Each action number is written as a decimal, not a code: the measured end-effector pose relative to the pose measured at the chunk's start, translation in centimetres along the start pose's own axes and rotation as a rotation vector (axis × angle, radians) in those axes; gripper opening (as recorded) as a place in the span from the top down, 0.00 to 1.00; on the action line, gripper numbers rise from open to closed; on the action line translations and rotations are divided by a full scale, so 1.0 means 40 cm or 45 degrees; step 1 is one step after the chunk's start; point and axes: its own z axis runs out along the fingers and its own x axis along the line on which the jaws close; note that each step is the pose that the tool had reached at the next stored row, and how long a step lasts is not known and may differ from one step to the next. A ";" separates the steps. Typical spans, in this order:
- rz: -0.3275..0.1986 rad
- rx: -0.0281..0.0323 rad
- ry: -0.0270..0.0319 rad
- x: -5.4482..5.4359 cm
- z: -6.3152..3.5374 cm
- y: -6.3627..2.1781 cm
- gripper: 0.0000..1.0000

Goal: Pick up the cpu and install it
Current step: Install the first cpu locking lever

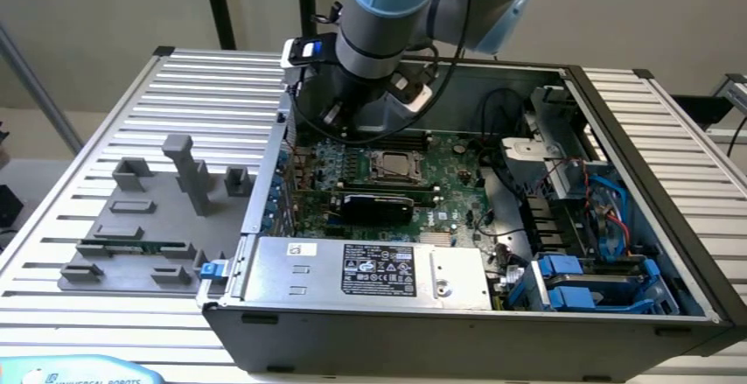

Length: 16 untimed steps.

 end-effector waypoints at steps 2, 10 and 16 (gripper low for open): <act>0.003 0.0013 0.0048 0.004 0.000 0.007 0.89; 0.008 0.0091 0.0205 0.032 -0.004 0.047 0.89; 0.008 0.0116 0.0244 0.063 -0.011 0.089 0.89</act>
